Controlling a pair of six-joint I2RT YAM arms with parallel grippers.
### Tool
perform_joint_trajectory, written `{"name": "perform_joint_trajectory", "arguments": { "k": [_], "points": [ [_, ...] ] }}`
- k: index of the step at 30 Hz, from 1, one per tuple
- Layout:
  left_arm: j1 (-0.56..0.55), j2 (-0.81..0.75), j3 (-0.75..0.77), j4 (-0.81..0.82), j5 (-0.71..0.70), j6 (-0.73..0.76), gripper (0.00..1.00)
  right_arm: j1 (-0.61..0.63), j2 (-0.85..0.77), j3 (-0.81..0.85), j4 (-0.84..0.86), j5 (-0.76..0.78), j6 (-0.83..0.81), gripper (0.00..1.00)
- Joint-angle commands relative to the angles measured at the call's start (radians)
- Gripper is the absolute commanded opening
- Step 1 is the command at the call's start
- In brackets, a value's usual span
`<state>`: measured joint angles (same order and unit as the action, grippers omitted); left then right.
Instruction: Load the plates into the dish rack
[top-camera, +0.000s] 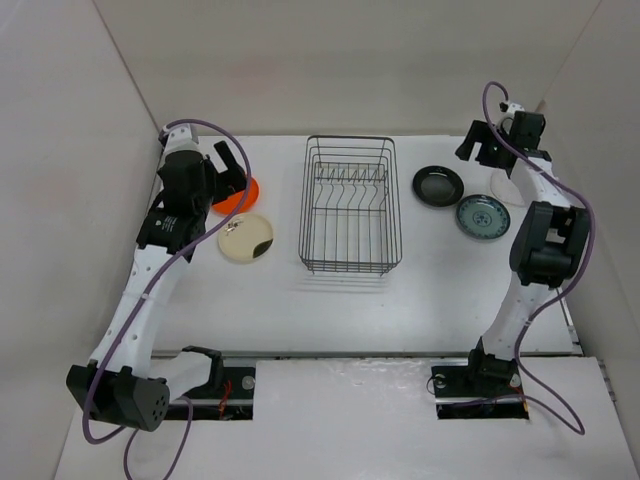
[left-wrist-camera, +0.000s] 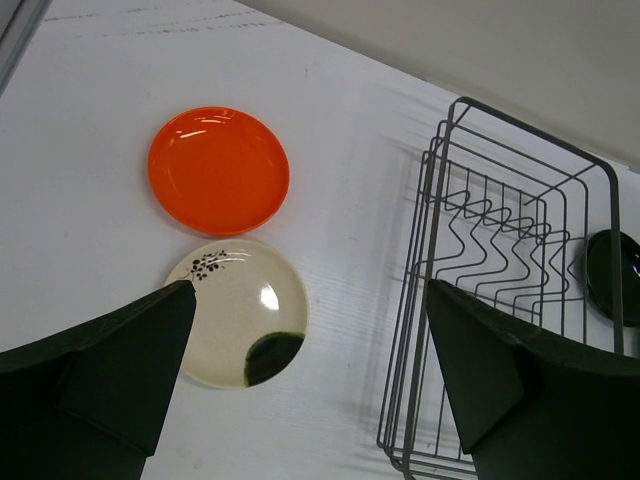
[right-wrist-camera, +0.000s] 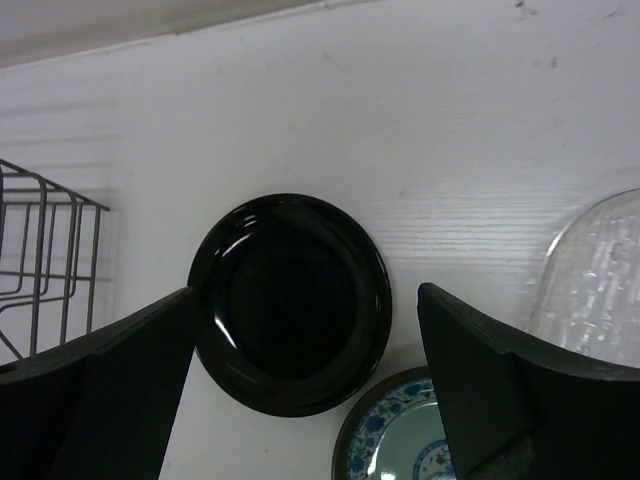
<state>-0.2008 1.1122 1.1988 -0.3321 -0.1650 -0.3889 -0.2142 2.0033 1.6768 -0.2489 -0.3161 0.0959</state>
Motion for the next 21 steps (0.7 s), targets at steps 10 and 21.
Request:
{"name": "perform_joint_trajectory", "arguments": {
  "k": [10, 21],
  "points": [
    [0.001, 0.031, -0.010, 0.050, 0.061, 0.015, 1.00, -0.037, 0.212, 0.205, -0.228, -0.179, 0.014, 0.93],
    [0.001, 0.041, -0.001, 0.050, 0.084, 0.015, 1.00, -0.048, 0.290, 0.239, -0.292, -0.202, 0.025, 0.90]
  ]
}}
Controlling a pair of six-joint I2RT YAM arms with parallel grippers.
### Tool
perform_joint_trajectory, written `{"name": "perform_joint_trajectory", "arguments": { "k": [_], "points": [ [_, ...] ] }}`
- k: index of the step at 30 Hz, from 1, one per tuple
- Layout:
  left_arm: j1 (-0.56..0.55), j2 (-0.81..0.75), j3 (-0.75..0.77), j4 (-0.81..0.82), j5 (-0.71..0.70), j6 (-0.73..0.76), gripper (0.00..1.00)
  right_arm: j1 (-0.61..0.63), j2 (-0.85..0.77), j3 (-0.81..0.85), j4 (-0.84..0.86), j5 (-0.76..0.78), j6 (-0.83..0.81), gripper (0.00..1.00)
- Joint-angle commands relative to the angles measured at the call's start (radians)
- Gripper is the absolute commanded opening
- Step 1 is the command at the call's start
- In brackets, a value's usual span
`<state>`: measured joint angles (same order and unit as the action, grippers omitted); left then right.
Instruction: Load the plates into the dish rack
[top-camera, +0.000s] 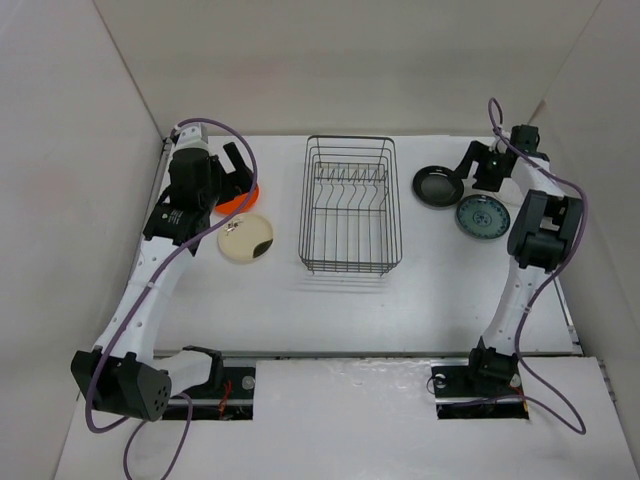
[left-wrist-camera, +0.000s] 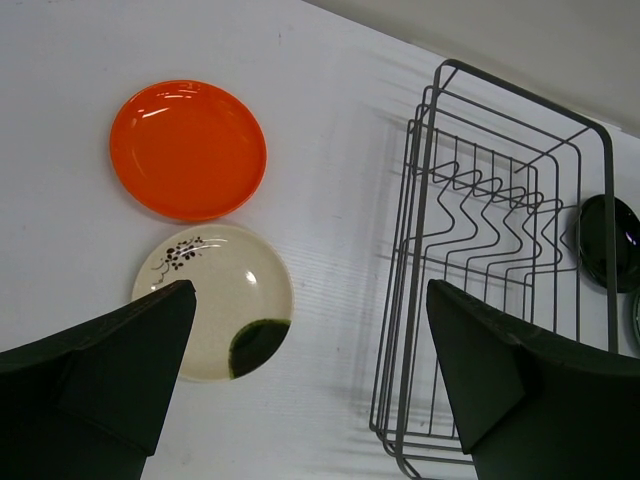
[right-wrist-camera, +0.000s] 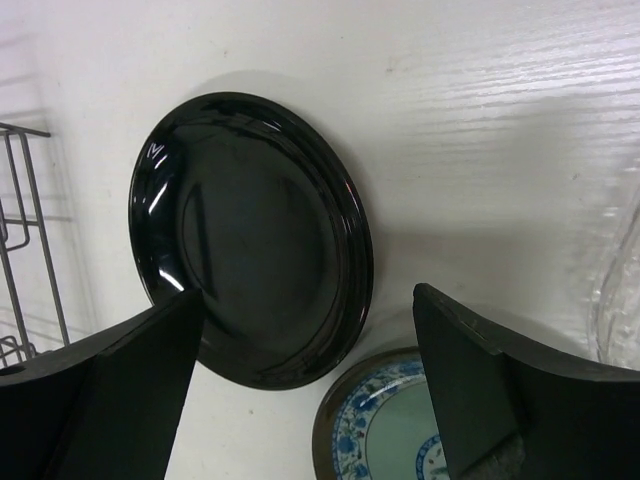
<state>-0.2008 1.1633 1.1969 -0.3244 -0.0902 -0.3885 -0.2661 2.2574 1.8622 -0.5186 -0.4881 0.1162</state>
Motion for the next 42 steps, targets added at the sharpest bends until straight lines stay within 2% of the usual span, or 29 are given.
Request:
{"name": "perform_joint_trajectory", "arguments": {
  "k": [1, 9, 11, 12, 14, 17, 19, 21, 23, 24, 26, 27, 32, 36, 38, 41, 42],
  "points": [
    [0.001, -0.010, 0.001, 0.042, 0.009, 0.014, 1.00, 0.004, 0.036, 0.054, -0.023, -0.047, 0.005, 0.89],
    [0.001, -0.010, 0.001, 0.042, 0.009, 0.014, 1.00, 0.004, 0.112, 0.130, -0.070, -0.073, -0.004, 0.84],
    [0.001, -0.010, 0.001, 0.042, 0.009, 0.014, 1.00, 0.004, 0.126, 0.153, -0.080, -0.073, -0.004, 0.79],
    [0.001, -0.010, 0.001, 0.042, 0.009, 0.014, 1.00, 0.013, 0.140, 0.163, -0.093, -0.073, -0.004, 0.72],
    [0.001, -0.010, 0.010, 0.042, 0.009, 0.014, 1.00, 0.013, 0.154, 0.176, -0.106, -0.073, -0.004, 0.65],
    [0.001, -0.010, 0.010, 0.042, 0.009, 0.014, 1.00, 0.024, 0.165, 0.202, -0.130, -0.058, -0.004, 0.62],
    [0.001, -0.010, 0.010, 0.042, 0.009, 0.014, 1.00, 0.033, 0.175, 0.212, -0.139, -0.037, -0.004, 0.55],
    [0.001, -0.010, 0.010, 0.042, 0.009, 0.014, 1.00, 0.033, 0.176, 0.212, -0.139, -0.015, -0.004, 0.42],
    [0.001, -0.010, 0.010, 0.033, 0.009, 0.014, 1.00, 0.033, 0.176, 0.221, -0.150, -0.001, -0.004, 0.33],
    [0.001, -0.010, 0.010, 0.033, 0.009, 0.014, 1.00, 0.033, 0.176, 0.221, -0.150, -0.001, -0.004, 0.20],
    [0.001, -0.010, 0.010, 0.033, 0.009, 0.014, 1.00, 0.033, 0.185, 0.221, -0.150, 0.011, -0.004, 0.11],
    [0.001, -0.010, 0.010, 0.033, 0.009, 0.014, 1.00, 0.033, 0.185, 0.221, -0.161, 0.011, -0.004, 0.00],
    [0.001, -0.010, 0.010, 0.033, 0.009, 0.014, 1.00, 0.033, 0.195, 0.230, -0.161, 0.002, 0.010, 0.00],
    [0.001, -0.010, 0.010, 0.033, -0.002, 0.014, 1.00, 0.033, 0.117, 0.218, -0.123, -0.021, 0.072, 0.00],
    [0.001, -0.010, 0.010, 0.033, -0.026, 0.014, 1.00, 0.042, 0.019, 0.169, -0.075, 0.013, 0.123, 0.00],
    [0.012, -0.001, 0.010, 0.024, -0.072, -0.012, 1.00, 0.100, -0.135, 0.120, -0.061, 0.193, 0.174, 0.00],
    [0.012, 0.010, 0.010, 0.024, -0.085, -0.029, 1.00, 0.137, -0.172, 0.106, -0.048, 0.298, 0.174, 0.00]
  ]
}}
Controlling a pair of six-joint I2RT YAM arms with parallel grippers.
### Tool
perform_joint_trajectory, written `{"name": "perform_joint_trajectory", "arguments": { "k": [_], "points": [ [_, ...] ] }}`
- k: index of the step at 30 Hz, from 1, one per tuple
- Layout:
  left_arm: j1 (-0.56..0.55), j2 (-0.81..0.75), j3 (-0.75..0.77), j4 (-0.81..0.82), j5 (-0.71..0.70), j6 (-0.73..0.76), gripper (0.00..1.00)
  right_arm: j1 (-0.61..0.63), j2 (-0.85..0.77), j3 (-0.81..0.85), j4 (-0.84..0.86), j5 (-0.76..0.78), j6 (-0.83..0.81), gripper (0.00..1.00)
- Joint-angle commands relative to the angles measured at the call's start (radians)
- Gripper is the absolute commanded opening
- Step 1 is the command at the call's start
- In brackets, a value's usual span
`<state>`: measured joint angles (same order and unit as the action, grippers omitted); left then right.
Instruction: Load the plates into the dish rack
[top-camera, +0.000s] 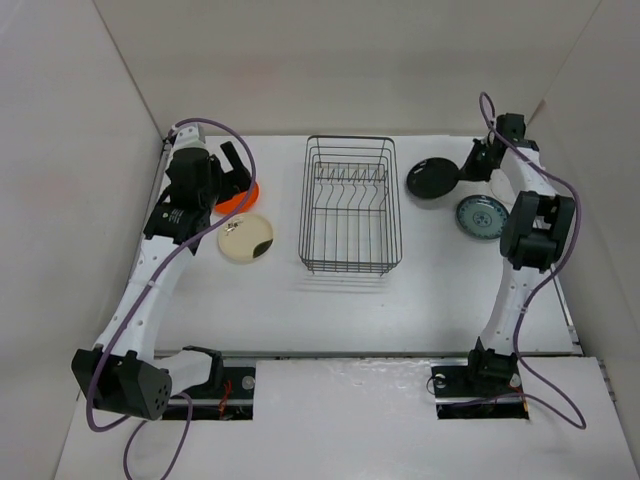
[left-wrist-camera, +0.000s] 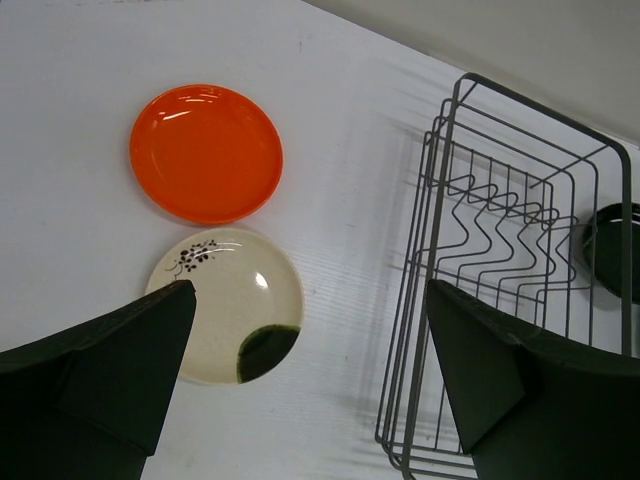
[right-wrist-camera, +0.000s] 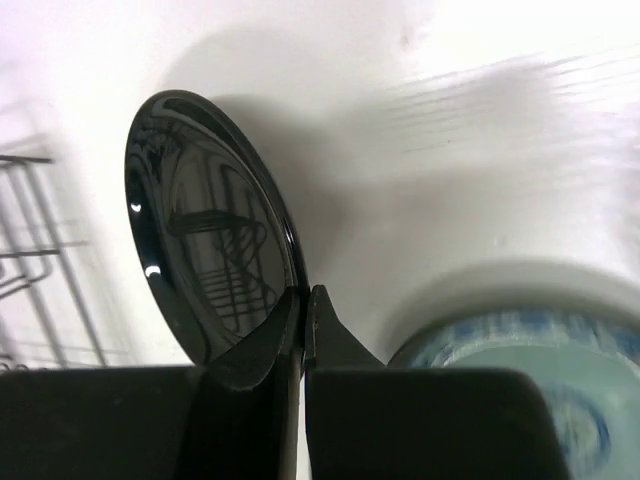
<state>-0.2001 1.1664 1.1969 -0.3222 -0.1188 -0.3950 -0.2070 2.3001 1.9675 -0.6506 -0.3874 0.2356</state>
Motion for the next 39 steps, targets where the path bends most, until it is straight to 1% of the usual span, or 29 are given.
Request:
{"name": "perform_joint_trajectory", "arguments": {
  "k": [1, 2, 3, 4, 6, 7, 10, 11, 14, 17, 18, 20, 25, 26, 32, 39],
  "points": [
    [0.022, 0.007, 0.019, 0.009, -0.067, -0.037, 1.00, 0.099, -0.249, 0.001, 0.085, 0.261, 0.065, 0.00],
    [0.033, 0.007, 0.020, 0.009, -0.067, -0.038, 1.00, 0.121, -0.305, -0.010, 0.075, 0.322, 0.079, 0.00],
    [0.033, 0.007, 0.020, 0.009, -0.077, -0.038, 1.00, 0.141, -0.329, -0.010, 0.063, 0.388, 0.088, 0.00],
    [0.033, 0.007, 0.020, 0.009, -0.078, -0.047, 1.00, 0.182, -0.350, -0.010, 0.052, 0.520, 0.099, 0.00],
    [0.033, 0.007, 0.020, 0.009, -0.078, -0.047, 1.00, 0.221, -0.402, -0.010, 0.026, 0.632, 0.111, 0.00],
    [0.033, 0.007, 0.020, 0.009, -0.078, -0.047, 1.00, 0.239, -0.416, -0.010, 0.026, 0.736, 0.120, 0.00],
    [0.033, 0.007, 0.010, 0.009, -0.088, -0.047, 1.00, 0.314, -0.462, 0.001, -0.017, 0.864, 0.120, 0.00],
    [0.033, 0.007, 0.010, 0.009, -0.088, -0.047, 1.00, 0.355, -0.462, 0.001, -0.017, 0.936, 0.120, 0.00],
    [0.033, 0.007, 0.010, 0.009, -0.097, -0.047, 1.00, 0.434, -0.476, 0.033, -0.059, 1.039, 0.107, 0.00],
    [0.033, 0.007, 0.010, 0.009, -0.097, -0.047, 1.00, 0.489, -0.420, 0.099, -0.148, 1.119, 0.097, 0.00],
    [0.033, -0.002, 0.010, 0.009, -0.097, -0.047, 1.00, 0.523, -0.397, 0.119, -0.184, 1.169, 0.088, 0.00],
    [0.033, -0.002, 0.010, 0.009, -0.107, -0.056, 1.00, 0.553, -0.386, 0.119, -0.207, 1.209, 0.097, 0.00],
    [0.033, -0.002, 0.010, 0.000, -0.107, -0.065, 1.00, 0.609, -0.386, 0.119, -0.216, 1.196, 0.119, 0.00],
    [0.033, -0.002, 0.010, -0.011, -0.107, -0.065, 1.00, 0.624, -0.386, 0.142, -0.236, 1.196, 0.119, 0.00],
    [0.033, -0.002, 0.020, -0.011, -0.094, -0.065, 1.00, 0.667, -0.352, 0.151, -0.256, 1.207, 0.142, 0.00],
    [0.033, -0.030, 0.020, -0.011, -0.094, -0.065, 1.00, 0.686, -0.311, 0.162, -0.276, 1.225, 0.142, 0.00]
  ]
}}
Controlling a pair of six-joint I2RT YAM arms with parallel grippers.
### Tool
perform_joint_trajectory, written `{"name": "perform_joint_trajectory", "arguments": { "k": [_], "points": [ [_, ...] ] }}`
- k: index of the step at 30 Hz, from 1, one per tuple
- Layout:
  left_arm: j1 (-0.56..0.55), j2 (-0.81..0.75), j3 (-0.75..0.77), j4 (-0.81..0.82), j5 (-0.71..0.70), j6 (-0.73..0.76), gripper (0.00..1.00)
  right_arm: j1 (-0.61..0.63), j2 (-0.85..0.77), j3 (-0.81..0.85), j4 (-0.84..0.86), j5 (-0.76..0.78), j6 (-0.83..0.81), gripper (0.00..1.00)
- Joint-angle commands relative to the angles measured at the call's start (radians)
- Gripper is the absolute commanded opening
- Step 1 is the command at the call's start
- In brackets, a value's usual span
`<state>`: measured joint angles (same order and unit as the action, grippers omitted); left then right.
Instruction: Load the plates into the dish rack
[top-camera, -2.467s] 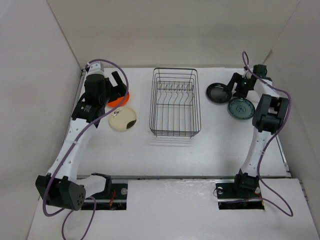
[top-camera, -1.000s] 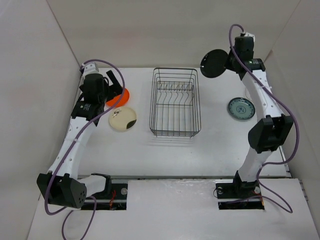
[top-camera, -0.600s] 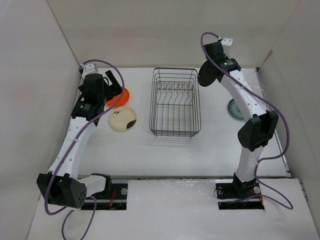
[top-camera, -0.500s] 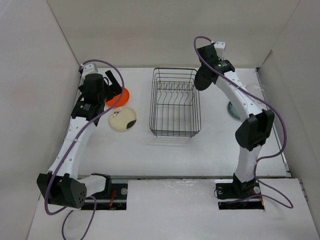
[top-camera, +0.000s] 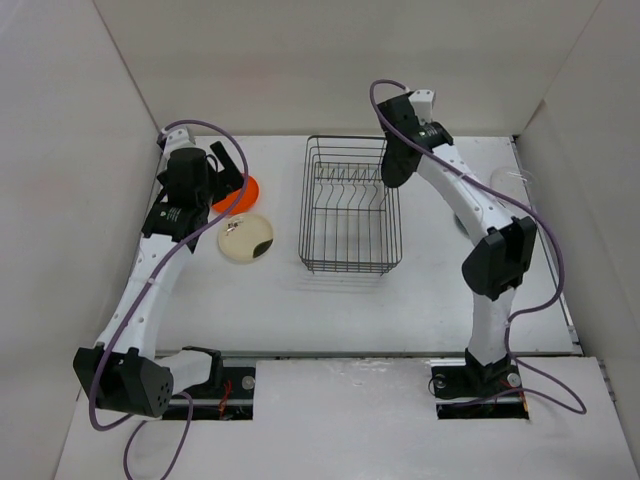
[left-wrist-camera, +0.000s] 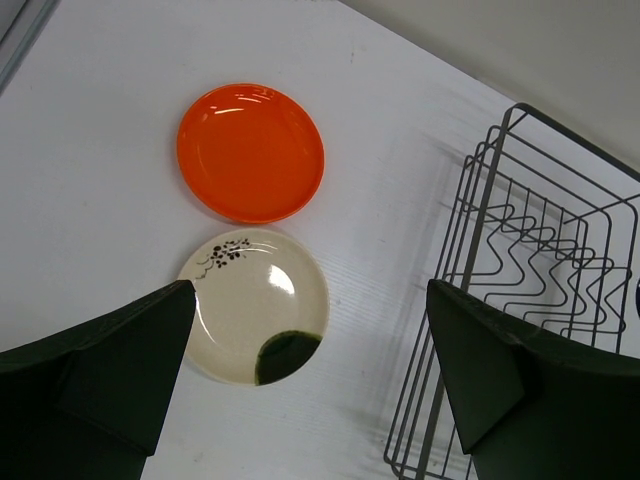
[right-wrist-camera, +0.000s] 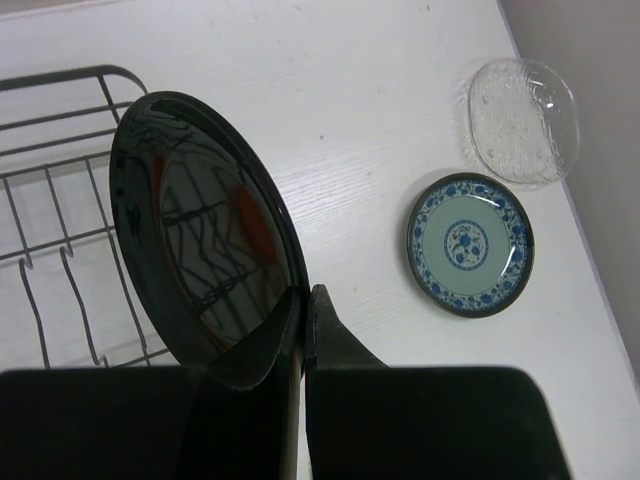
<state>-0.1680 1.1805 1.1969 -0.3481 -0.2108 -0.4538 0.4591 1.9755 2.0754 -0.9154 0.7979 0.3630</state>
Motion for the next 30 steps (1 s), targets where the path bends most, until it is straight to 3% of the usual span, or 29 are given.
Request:
{"name": "perform_joint_trajectory", "arguments": {
  "k": [1, 18, 22, 23, 26, 29, 30],
  "points": [
    [0.001, -0.044, 0.020, 0.024, -0.002, -0.006, 1.00, 0.019, 0.026, 0.054, -0.011, 0.040, 0.014, 0.00],
    [0.001, -0.044, 0.010, 0.024, 0.016, -0.006, 1.00, 0.066, 0.143, 0.115, -0.033, 0.092, 0.014, 0.00],
    [0.001, -0.044, 0.010, 0.024, 0.016, 0.003, 1.00, 0.076, 0.152, 0.124, -0.033, 0.083, 0.014, 0.08],
    [0.001, -0.044, 0.010, 0.024, 0.016, 0.003, 1.00, 0.085, 0.152, 0.124, -0.033, 0.083, 0.014, 0.30],
    [0.001, -0.044, 0.010, 0.024, 0.016, 0.003, 1.00, 0.096, 0.152, 0.134, -0.033, 0.073, 0.014, 0.34],
    [0.001, -0.044, 0.010, 0.024, 0.016, 0.003, 1.00, 0.096, 0.152, 0.134, -0.033, 0.064, 0.014, 0.47],
    [0.001, -0.044, 0.010, 0.024, 0.016, 0.003, 1.00, 0.096, 0.152, 0.134, -0.033, 0.064, 0.014, 0.47]
  ]
}}
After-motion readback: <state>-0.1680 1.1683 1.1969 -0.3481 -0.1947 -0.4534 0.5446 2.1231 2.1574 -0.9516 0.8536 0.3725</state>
